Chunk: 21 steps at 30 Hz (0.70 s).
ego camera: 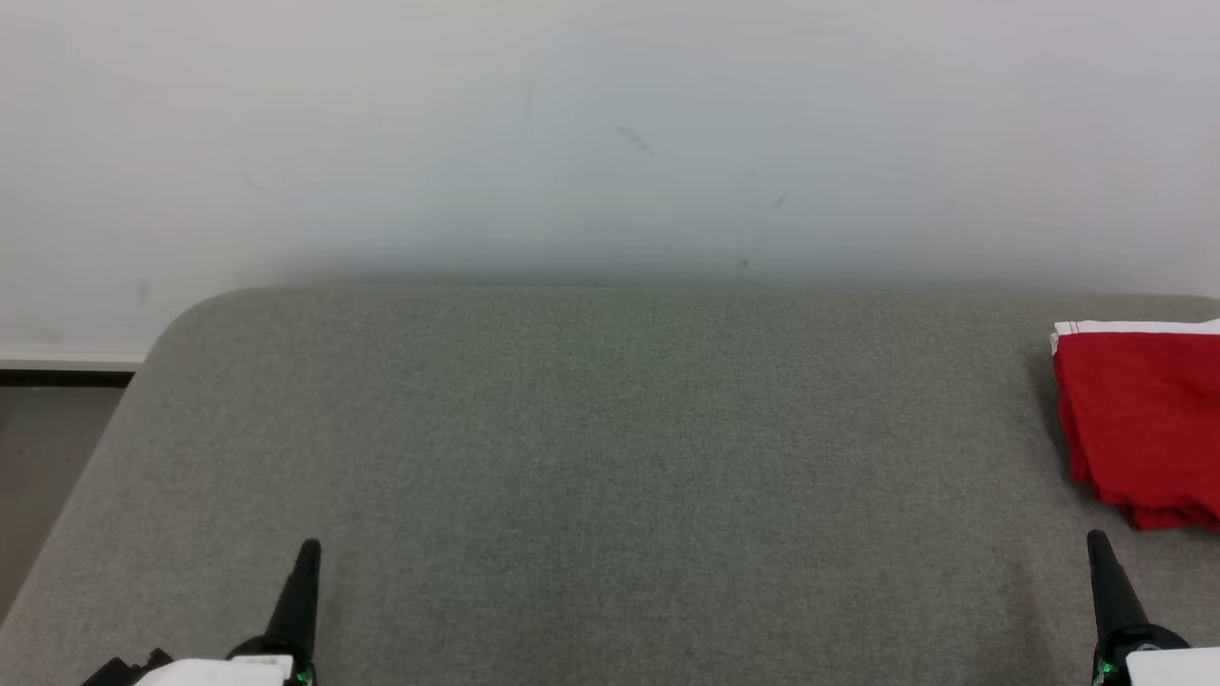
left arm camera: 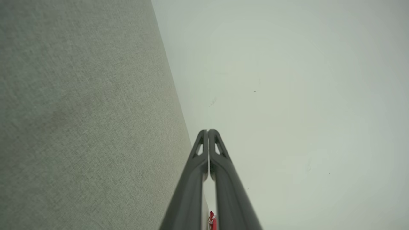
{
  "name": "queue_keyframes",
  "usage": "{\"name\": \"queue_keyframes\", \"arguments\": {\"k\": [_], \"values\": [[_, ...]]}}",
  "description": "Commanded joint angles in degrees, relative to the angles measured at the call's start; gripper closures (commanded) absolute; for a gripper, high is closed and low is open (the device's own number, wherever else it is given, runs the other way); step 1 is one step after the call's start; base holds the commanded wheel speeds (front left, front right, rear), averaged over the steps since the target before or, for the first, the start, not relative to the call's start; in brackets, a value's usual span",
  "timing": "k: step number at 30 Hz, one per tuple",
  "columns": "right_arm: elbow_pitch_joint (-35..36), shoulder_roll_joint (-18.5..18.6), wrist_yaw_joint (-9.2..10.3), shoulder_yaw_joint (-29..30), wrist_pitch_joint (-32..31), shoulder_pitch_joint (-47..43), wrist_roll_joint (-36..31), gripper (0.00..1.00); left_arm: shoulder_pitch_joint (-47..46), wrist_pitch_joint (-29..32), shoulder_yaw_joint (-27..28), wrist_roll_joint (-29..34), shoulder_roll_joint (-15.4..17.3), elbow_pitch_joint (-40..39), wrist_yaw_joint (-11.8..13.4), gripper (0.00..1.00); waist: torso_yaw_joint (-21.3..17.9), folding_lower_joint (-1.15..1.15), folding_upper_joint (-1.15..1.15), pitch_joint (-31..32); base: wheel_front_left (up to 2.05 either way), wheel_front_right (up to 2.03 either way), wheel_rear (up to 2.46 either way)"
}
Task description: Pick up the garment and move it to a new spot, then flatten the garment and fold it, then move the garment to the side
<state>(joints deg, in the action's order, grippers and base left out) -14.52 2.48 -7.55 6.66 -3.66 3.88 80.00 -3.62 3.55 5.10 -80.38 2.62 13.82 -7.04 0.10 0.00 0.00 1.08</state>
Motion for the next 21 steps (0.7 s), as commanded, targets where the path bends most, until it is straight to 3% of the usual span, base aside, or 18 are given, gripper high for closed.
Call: {"name": "queue_keyframes", "arguments": {"k": [1,21], "values": [[0.55,0.61,0.09,0.03,-0.49,1.11,1.88,1.00,-1.14,0.56,0.41,-1.80,0.37,-0.09,-0.22,1.00,-0.01,0.00,0.00,-0.09,0.00,0.00,0.00],[0.63,0.63,0.11,-0.07,-2.64,2.40,10.69,1.00,-2.63,2.70,1.40,-10.27,0.41,0.24,-0.57,1.00,-0.08,0.00,0.00,-1.02,0.00,0.00,0.00]]}}
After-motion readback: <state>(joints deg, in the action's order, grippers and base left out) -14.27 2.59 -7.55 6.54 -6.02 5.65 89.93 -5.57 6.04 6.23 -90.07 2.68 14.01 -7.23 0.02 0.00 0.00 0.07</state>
